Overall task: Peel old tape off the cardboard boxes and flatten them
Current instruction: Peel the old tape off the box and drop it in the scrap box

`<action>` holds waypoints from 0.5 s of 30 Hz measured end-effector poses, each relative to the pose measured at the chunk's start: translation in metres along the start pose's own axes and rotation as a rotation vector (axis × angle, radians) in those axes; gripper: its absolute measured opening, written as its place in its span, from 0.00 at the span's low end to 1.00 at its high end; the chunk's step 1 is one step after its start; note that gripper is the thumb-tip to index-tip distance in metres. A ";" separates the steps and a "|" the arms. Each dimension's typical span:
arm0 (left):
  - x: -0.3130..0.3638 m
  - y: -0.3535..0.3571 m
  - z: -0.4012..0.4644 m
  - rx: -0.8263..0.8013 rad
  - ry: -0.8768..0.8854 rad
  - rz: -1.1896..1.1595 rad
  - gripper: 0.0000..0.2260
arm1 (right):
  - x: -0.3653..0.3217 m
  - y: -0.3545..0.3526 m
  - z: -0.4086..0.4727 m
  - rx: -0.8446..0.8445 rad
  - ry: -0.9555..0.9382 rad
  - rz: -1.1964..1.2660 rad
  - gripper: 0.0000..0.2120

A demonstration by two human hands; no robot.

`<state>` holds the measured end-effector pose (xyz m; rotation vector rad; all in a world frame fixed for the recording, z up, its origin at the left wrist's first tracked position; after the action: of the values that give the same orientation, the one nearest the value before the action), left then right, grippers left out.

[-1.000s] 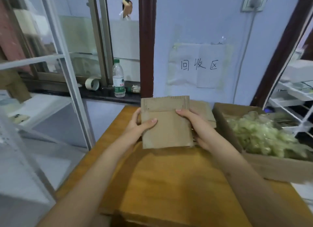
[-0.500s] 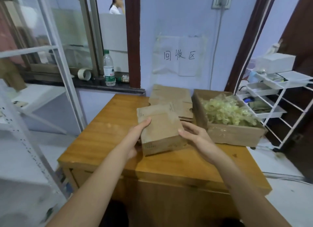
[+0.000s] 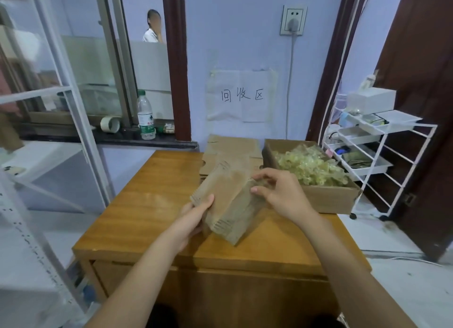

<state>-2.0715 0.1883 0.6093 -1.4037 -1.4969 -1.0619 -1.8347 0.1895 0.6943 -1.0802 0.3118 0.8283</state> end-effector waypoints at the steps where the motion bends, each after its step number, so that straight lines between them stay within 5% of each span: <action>1: 0.003 -0.002 0.000 0.033 0.012 0.039 0.29 | -0.004 0.000 0.001 -0.010 -0.023 -0.048 0.12; 5: 0.016 -0.005 -0.005 0.260 0.163 0.342 0.42 | -0.015 0.000 -0.004 0.005 -0.127 -0.173 0.13; 10: 0.054 0.013 -0.020 0.316 0.723 0.507 0.20 | -0.035 0.004 -0.004 0.029 -0.414 -0.233 0.12; 15: 0.060 0.028 -0.004 0.239 0.878 1.001 0.18 | -0.037 0.015 -0.016 0.002 -0.512 -0.233 0.11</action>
<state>-2.0468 0.2050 0.6686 -1.0518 -0.1862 -0.6430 -1.8679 0.1620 0.6995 -0.8463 -0.2398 0.8606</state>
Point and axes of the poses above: each hand's wrist, its own z-axis towards the middle knuckle, its own y-axis out of the palm, x = y × z, the point moved 3 cm from there along z, towards the middle knuckle, and after that the axes turned 3 degrees about -y, right-handed, at the moved point
